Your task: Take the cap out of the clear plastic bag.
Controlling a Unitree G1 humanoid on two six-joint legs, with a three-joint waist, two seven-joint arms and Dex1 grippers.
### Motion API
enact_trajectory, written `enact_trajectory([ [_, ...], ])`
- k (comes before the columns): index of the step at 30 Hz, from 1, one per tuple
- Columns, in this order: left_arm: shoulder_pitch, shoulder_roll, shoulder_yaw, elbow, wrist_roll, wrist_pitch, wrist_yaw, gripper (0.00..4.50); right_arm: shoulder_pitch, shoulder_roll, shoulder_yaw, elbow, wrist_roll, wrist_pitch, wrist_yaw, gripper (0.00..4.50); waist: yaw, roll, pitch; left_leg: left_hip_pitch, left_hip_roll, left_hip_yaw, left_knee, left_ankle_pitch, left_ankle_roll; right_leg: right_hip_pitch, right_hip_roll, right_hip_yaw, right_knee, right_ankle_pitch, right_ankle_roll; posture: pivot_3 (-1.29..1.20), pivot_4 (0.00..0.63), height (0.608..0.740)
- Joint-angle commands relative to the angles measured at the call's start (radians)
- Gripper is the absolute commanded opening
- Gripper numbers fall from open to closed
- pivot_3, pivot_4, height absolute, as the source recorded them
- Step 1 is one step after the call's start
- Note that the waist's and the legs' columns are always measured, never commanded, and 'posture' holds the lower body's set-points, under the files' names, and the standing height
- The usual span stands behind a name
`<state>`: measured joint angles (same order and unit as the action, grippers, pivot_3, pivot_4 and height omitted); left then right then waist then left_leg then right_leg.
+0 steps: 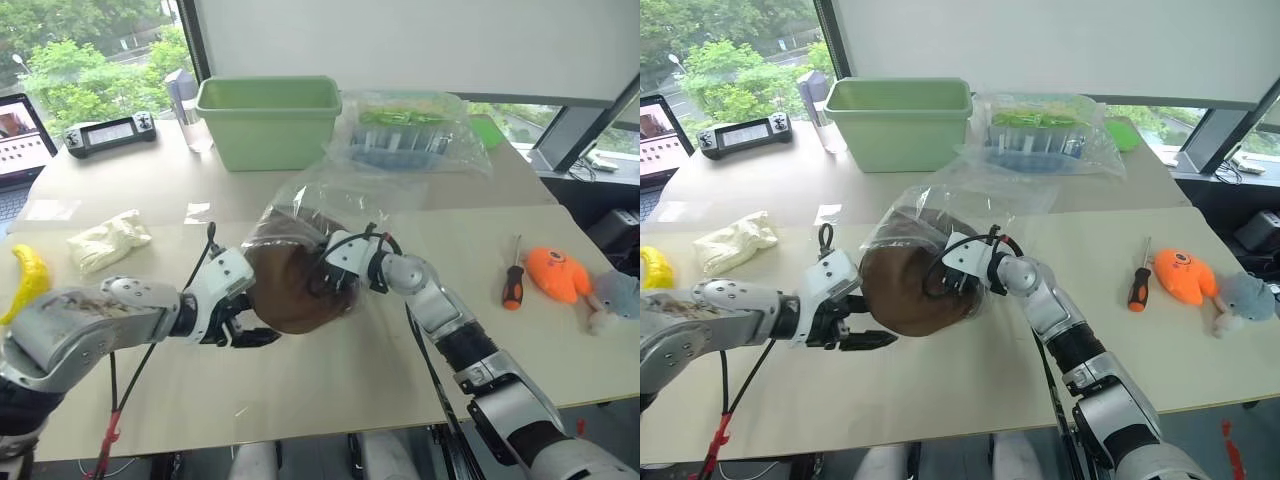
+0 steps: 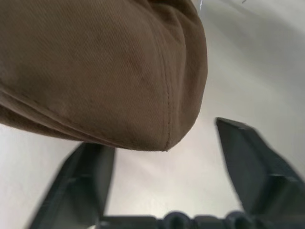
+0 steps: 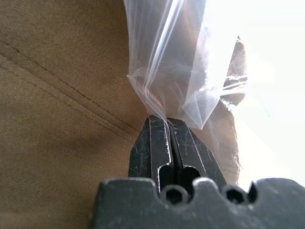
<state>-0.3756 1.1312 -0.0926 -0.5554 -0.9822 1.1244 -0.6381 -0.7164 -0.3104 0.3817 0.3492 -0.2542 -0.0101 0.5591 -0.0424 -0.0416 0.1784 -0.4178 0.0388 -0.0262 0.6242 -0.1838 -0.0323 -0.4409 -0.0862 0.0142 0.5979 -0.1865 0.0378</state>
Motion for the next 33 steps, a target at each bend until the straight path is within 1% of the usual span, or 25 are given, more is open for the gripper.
enact_trajectory([
  [1,0.043,0.047,0.102,-0.041,-0.069,-0.006,-0.144,4.46,-0.006,-0.002,-0.023,-0.031,-0.001,-0.013,-0.001,0.0,-0.001,0.0,0.0,0.0,0.0,0.0,0.0,0.0,0.0,0.0,0.0,0.0,0.0,0.0,0.0,0.0,0.15,0.737],
  [3,0.103,0.086,0.172,-0.045,-0.107,-0.012,-0.247,4.46,-0.008,0.0,-0.022,-0.034,0.0,-0.012,0.001,0.0,-0.004,0.0,0.001,0.0,0.001,0.0,0.0,0.0,0.0,0.0,0.0,0.0,0.0,0.0,0.0,0.0,0.15,0.737],
  [4,0.141,0.094,0.208,-0.029,-0.099,-0.023,-0.275,4.46,-0.01,0.002,-0.021,-0.034,0.001,-0.012,0.003,0.0,-0.004,0.001,0.001,0.0,0.001,0.0,0.0,0.0,0.0,0.0,0.0,0.0,0.0,0.0,0.0,0.0,0.15,0.737],
  [6,0.185,0.06,0.269,0.055,-0.074,-0.039,-0.249,4.46,-0.015,0.006,-0.019,-0.033,0.003,-0.014,0.007,0.0,-0.002,0.001,0.001,0.0,0.001,0.001,0.0,0.0,0.0,0.0,0.0,0.0,0.001,-0.001,-0.001,0.0,0.15,0.737],
  [9,0.239,0.019,0.313,0.167,0.002,-0.081,-0.224,4.46,-0.021,0.012,-0.018,-0.033,0.003,-0.015,0.012,0.0,0.0,0.001,0.001,0.003,0.001,0.001,0.002,0.0,0.0,0.0,0.001,0.0,0.005,-0.002,-0.001,0.0,0.15,0.737],
  [11,0.271,-0.018,0.335,0.274,0.051,-0.087,-0.182,4.46,-0.026,0.017,-0.018,-0.036,0.004,-0.013,0.015,0.0,0.0,0.001,0.001,0.003,0.001,0.0,0.003,0.0,0.0,0.0,0.001,0.0,0.009,-0.003,-0.003,0.0,0.15,0.737],
  [12,0.272,-0.059,0.357,0.336,0.064,-0.06,-0.115,4.46,-0.028,0.019,-0.018,-0.038,0.005,-0.012,0.017,0.0,0.0,0.001,0.001,0.004,0.001,0.001,0.004,0.0,0.0,0.0,0.001,0.0,0.011,-0.003,-0.003,0.0,0.15,0.737],
  [14,0.268,-0.11,0.372,0.391,0.095,-0.04,-0.033,4.46,-0.028,0.019,-0.02,-0.041,0.005,-0.011,0.02,0.0,0.0,0.001,0.001,0.005,0.004,0.001,0.004,0.0,0.0,0.0,0.003,0.0,0.013,-0.003,-0.004,0.0,0.15,0.737],
  [16,0.26,-0.16,0.383,0.381,0.075,-0.02,-0.012,4.46,-0.029,0.02,-0.021,-0.041,0.005,-0.011,0.022,0.0,0.001,0.0,0.001,0.007,0.006,0.001,0.004,0.0,0.0,0.001,0.006,0.0,0.014,-0.003,-0.005,0.0,0.15,0.737],
  [17,0.252,-0.204,0.392,0.359,0.024,0.007,0.003,4.46,-0.029,0.019,-0.022,-0.043,0.005,-0.01,0.024,0.0,0.004,-0.001,0.001,0.007,0.007,0.0,0.004,0.0,0.0,0.001,0.007,0.0,0.014,-0.003,-0.005,0.0,0.15,0.737],
  [19,0.216,-0.316,0.408,0.33,-0.075,0.061,0.069,4.46,-0.031,0.019,-0.024,-0.046,0.004,-0.007,0.026,0.0,0.009,0.001,0.002,0.008,0.009,0.0,0.004,0.0,0.0,0.001,0.009,0.001,0.014,-0.003,-0.007,0.0,0.15,0.737],
  [23,0.169,-0.457,0.416,0.282,-0.175,0.134,0.18,4.46,-0.029,0.017,-0.028,-0.051,0.004,-0.002,0.028,0.0,0.012,0.0,0.001,0.007,0.009,0.0,0.005,0.0,0.0,0.002,0.009,0.001,0.015,-0.002,-0.008,0.0,0.15,0.737],
  [25,0.158,-0.485,0.413,0.26,-0.209,0.161,0.213,4.46,-0.026,0.014,-0.029,-0.054,0.003,0.0,0.028,0.0,0.011,0.0,0.001,0.008,0.009,0.0,0.006,0.0,0.0,0.002,0.01,0.001,0.016,-0.002,-0.008,0.0,0.15,0.737],
  [28,0.165,-0.468,0.348,0.229,-0.143,0.155,0.216,4.46,-0.023,0.011,-0.031,-0.058,0.002,0.004,0.027,0.0,0.003,0.0,0.001,0.009,0.009,0.0,0.006,0.0,0.0,0.002,0.01,0.002,0.017,-0.001,-0.008,0.0,0.15,0.737],
  [31,0.128,-0.509,0.343,0.261,-0.147,0.153,0.247,4.46,-0.02,0.011,-0.03,-0.067,0.002,0.01,0.025,0.0,0.001,0.0,0.001,0.011,0.009,0.0,0.006,0.0,0.0,0.003,0.01,0.003,0.018,-0.001,-0.009,0.0,0.15,0.737],
  [33,0.102,-0.521,0.351,0.263,-0.177,0.173,0.254,4.46,-0.016,0.01,-0.03,-0.078,0.003,0.017,0.026,0.0,0.001,0.0,0.001,0.011,0.009,0.0,0.006,0.0,0.0,0.003,0.011,0.003,0.018,-0.001,-0.009,0.0,0.15,0.737],
])
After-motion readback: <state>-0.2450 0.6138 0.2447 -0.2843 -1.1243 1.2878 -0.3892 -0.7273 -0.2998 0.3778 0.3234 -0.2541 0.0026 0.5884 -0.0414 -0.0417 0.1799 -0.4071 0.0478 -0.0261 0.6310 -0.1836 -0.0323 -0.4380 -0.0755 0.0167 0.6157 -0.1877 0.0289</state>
